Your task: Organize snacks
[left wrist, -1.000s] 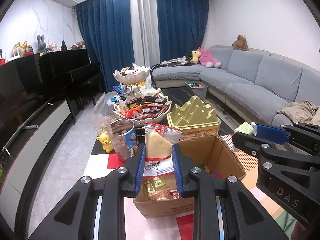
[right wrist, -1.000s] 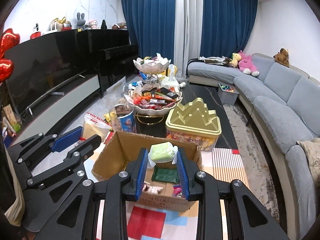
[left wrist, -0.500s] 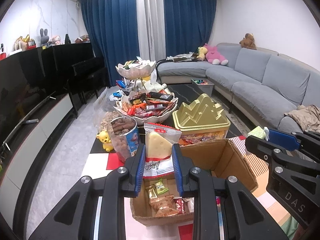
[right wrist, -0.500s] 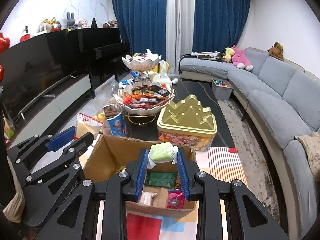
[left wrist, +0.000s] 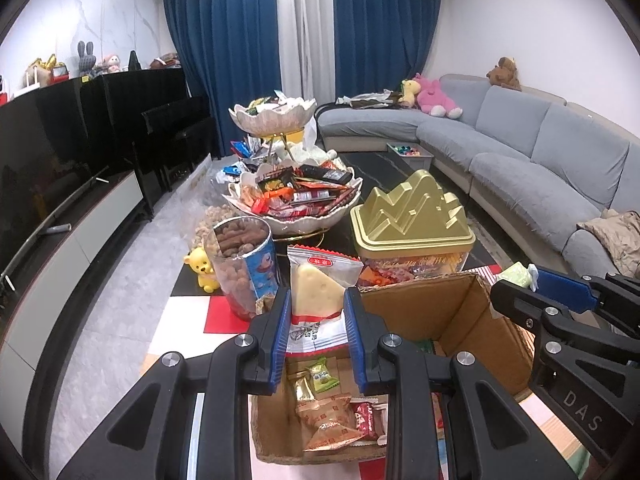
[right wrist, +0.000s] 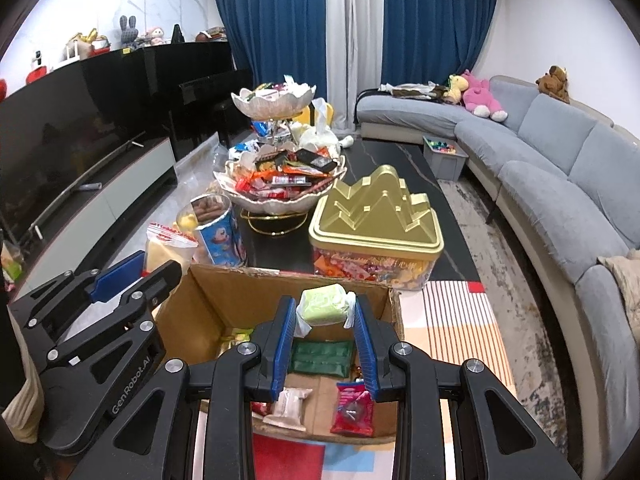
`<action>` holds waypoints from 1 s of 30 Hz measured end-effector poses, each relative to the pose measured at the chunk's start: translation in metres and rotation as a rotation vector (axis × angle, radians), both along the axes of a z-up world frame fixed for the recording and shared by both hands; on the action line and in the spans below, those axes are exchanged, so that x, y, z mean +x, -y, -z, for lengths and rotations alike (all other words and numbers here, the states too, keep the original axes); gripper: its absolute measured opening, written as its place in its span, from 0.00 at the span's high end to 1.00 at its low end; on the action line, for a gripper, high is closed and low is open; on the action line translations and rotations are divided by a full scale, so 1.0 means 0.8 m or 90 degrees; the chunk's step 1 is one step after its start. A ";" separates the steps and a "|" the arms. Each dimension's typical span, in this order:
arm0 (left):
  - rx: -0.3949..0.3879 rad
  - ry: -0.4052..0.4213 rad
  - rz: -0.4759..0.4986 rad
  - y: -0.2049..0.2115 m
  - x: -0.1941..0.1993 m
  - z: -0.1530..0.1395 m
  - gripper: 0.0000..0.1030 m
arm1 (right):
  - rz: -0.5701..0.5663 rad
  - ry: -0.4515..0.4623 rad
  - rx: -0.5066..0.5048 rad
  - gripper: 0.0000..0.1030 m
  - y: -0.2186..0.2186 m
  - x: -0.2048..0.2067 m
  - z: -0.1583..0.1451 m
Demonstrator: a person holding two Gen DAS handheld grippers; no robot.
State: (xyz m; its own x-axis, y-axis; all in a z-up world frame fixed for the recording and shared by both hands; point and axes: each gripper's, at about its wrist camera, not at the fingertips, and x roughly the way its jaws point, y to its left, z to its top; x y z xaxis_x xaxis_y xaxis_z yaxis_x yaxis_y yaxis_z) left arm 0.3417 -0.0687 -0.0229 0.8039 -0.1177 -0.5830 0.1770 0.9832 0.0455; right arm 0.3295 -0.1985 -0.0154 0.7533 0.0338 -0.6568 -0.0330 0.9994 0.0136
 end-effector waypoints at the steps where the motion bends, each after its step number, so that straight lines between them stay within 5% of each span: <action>1: 0.000 -0.003 0.001 0.000 0.003 0.002 0.74 | -0.001 -0.003 0.001 0.70 0.000 0.002 0.002; 13: -0.001 -0.029 -0.007 -0.005 0.019 0.022 0.65 | -0.013 -0.027 -0.001 0.69 -0.005 0.020 0.022; 18: 0.001 -0.026 -0.016 -0.011 0.018 0.022 0.51 | -0.010 -0.022 -0.004 0.36 -0.005 0.020 0.019; 30: 0.006 -0.003 -0.040 -0.023 0.001 0.005 0.26 | 0.016 -0.006 -0.008 0.23 0.002 0.008 0.004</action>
State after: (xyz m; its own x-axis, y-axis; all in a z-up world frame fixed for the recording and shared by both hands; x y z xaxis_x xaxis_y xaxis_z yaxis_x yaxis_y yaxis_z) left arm 0.3427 -0.0504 -0.0270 0.8067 -0.0616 -0.5877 0.1156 0.9918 0.0548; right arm 0.3361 -0.2000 -0.0187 0.7480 0.0070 -0.6637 -0.0085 1.0000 0.0009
